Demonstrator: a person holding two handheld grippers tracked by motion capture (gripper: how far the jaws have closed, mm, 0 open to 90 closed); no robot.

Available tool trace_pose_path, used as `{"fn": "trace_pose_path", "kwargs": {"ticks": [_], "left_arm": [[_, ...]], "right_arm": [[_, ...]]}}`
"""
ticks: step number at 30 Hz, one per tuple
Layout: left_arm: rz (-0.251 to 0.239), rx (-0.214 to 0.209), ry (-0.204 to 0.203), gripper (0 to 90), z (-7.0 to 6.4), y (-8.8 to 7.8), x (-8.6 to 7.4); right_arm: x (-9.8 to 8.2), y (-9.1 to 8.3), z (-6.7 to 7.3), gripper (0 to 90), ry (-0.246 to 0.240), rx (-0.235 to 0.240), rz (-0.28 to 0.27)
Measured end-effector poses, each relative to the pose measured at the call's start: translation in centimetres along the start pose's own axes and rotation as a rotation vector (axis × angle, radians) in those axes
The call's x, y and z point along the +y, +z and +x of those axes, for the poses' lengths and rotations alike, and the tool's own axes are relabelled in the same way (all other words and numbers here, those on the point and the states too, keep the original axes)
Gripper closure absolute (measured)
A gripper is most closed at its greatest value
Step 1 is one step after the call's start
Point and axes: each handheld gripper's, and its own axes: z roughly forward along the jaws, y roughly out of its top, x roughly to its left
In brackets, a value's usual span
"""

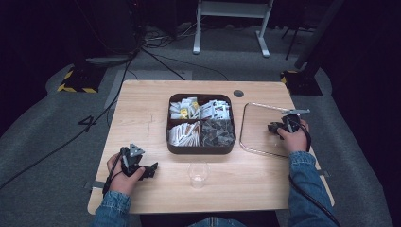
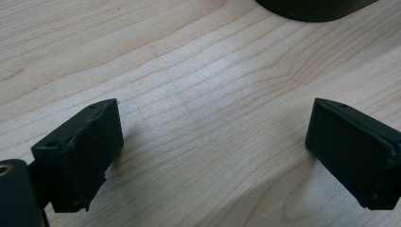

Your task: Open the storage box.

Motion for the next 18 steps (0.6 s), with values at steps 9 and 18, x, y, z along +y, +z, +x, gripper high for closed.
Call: {"fn": "trace_pose_path", "kwargs": {"ticks": [9,18], "left_arm": [[0.0,0.0,0.0,5.2,0.0,0.0,0.0],[0.001,-0.001,0.001,5.2,0.0,0.0,0.0]], "right_arm": [[-0.2,0.2,-0.3,54.9,0.012,0.011,0.009],[0.6,-1.1,0.2,42.2,0.06,-0.002,-0.074]]}}
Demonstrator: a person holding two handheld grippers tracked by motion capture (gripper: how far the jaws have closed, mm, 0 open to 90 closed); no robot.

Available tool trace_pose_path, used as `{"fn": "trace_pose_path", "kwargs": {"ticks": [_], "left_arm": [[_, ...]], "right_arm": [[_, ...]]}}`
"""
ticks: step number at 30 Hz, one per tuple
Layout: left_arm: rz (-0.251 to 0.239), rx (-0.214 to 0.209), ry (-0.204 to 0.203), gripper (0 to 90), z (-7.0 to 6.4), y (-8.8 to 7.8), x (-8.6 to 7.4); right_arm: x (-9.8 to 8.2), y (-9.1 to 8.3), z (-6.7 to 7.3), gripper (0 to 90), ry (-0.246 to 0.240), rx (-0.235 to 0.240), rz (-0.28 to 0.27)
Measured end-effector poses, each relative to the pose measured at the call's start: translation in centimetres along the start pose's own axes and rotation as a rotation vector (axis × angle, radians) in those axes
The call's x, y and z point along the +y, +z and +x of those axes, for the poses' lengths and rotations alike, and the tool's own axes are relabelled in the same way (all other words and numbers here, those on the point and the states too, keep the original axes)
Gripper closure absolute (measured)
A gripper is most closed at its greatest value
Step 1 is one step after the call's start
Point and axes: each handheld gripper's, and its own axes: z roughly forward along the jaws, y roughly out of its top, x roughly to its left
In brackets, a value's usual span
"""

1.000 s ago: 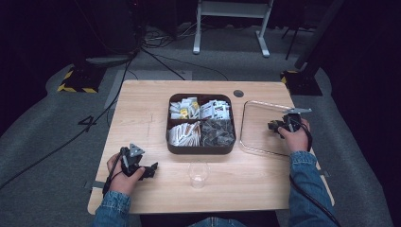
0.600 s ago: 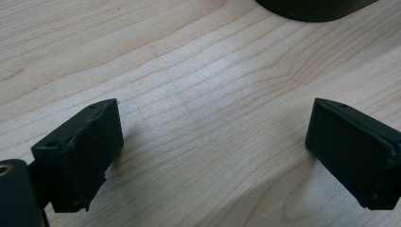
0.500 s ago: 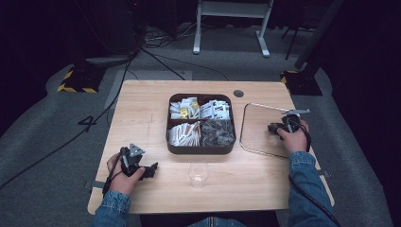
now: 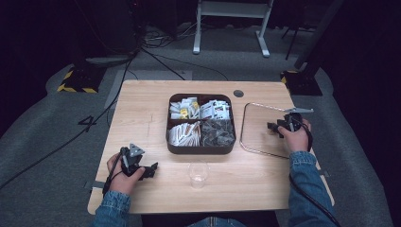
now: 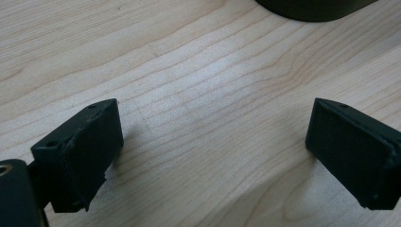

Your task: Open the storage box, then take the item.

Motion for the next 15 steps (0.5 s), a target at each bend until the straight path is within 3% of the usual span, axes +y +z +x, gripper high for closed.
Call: {"fn": "trace_pose_path", "kwargs": {"ticks": [10,15], "left_arm": [[0.001,0.0,0.0,5.2,0.0,0.0,0.0],[0.001,0.0,0.0,5.2,0.0,0.0,0.0]], "right_arm": [[1.4,-2.0,0.9,40.2,0.015,0.002,-0.097],[2.3,-2.8,1.9,42.1,-0.007,0.023,-0.132]]}}
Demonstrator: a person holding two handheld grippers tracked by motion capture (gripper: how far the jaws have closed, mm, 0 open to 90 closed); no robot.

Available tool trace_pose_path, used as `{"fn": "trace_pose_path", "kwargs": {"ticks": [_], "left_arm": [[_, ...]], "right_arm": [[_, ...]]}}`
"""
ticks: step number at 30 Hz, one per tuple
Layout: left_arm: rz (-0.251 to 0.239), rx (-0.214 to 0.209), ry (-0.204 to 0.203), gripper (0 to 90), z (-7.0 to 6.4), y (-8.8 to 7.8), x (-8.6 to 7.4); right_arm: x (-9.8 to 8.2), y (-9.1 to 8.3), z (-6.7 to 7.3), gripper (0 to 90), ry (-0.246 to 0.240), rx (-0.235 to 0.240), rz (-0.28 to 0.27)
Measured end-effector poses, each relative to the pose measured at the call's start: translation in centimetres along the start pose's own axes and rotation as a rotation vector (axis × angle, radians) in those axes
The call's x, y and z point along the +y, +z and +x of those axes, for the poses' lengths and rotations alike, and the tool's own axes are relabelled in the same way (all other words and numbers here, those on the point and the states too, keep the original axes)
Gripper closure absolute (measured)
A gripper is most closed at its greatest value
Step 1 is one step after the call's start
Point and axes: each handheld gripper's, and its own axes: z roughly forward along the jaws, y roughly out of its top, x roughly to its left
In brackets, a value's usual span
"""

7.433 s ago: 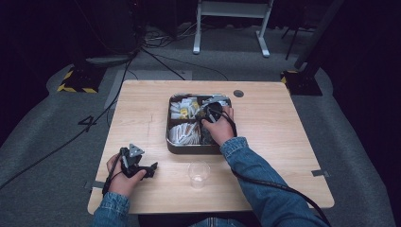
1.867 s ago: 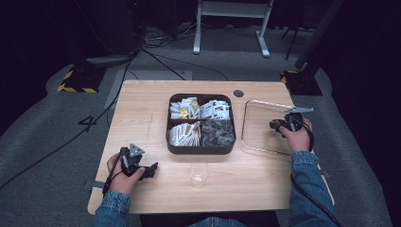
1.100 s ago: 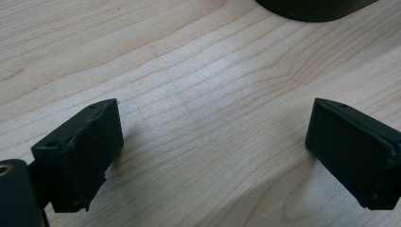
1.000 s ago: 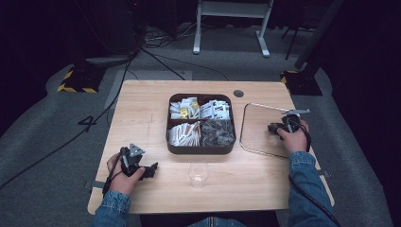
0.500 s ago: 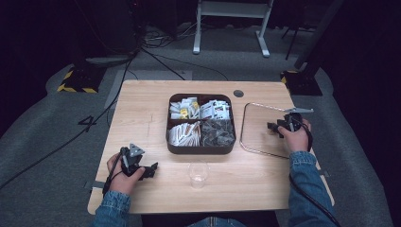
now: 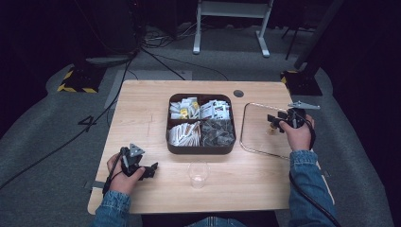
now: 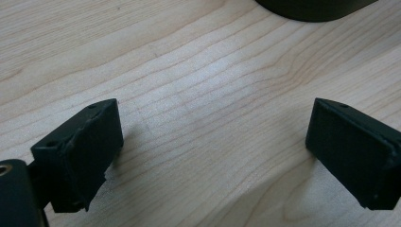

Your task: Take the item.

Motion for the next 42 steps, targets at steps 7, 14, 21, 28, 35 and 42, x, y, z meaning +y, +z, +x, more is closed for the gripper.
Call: {"fn": "trace_pose_path", "kwargs": {"ticks": [7,14,21,28,35,42], "left_arm": [[0.0,0.0,0.0,5.2,0.0,0.0,0.0],[0.0,-0.003,-0.004,5.2,-0.1,0.0,-0.1],[0.001,-0.002,-0.004,5.2,-0.1,0.0,-0.1],[0.001,-0.004,-0.003,5.0,-0.1,0.0,0.0],[0.001,-0.004,-0.003,5.0,-0.1,0.0,0.0],[0.0,-0.002,0.0,5.0,-0.1,0.0,0.0]], "right_arm": [[1.3,-0.7,2.1,42.0,-0.024,0.049,-0.022],[2.5,-0.8,4.8,43.7,-0.074,0.118,-0.028],[2.6,0.4,8.7,45.4,-0.125,0.188,-0.006],[2.2,1.0,11.1,46.7,-0.169,0.251,0.012],[1.8,2.0,13.3,47.4,-0.21,0.317,0.039],[1.6,3.6,15.4,47.5,-0.252,0.377,0.069]]}}
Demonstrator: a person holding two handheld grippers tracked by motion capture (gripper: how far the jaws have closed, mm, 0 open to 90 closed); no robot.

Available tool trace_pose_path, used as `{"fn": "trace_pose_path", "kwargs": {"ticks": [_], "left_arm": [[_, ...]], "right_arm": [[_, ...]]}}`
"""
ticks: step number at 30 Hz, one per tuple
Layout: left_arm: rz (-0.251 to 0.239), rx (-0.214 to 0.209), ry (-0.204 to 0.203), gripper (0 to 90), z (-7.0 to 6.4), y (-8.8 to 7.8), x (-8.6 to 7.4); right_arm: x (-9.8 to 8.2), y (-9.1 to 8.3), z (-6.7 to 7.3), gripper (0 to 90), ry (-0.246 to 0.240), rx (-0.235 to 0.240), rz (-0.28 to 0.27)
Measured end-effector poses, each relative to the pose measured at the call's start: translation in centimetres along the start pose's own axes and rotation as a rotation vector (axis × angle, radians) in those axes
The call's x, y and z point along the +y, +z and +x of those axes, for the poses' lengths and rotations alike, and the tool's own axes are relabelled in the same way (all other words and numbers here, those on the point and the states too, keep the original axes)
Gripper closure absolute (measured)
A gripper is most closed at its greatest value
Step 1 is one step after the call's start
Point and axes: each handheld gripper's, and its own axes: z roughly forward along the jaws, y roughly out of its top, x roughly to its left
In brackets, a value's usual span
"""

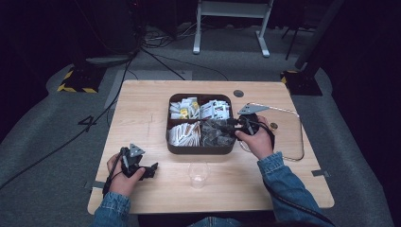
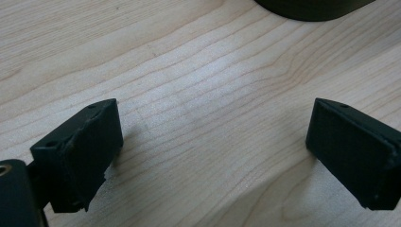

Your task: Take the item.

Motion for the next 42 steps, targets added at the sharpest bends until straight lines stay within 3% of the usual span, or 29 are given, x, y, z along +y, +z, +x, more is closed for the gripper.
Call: {"fn": "trace_pose_path", "kwargs": {"ticks": [10,16,21,25,29,42], "left_arm": [[-0.001,0.004,0.001,5.6,-0.1,-0.1,-0.1],[-0.003,0.007,0.001,5.6,-0.1,-0.1,-0.1],[-0.001,0.005,0.002,5.5,-0.1,-0.1,-0.1],[-0.001,0.003,0.001,5.5,-0.1,-0.1,-0.1],[0.0,0.002,0.002,5.4,-0.1,-0.1,-0.1],[0.0,-0.008,0.007,4.9,0.0,-0.1,-0.1]], "right_arm": [[-0.2,3.3,1.0,44.8,-0.023,0.058,0.073],[-0.8,5.0,1.2,43.8,-0.028,0.065,0.119],[-0.9,4.9,1.4,67.1,-0.062,0.067,0.134],[-0.8,4.5,1.4,70.3,-0.054,0.054,0.128],[-0.6,4.0,1.2,70.8,-0.035,0.07,0.104],[0.3,1.7,0.9,70.8,0.013,0.116,-0.018]]}}
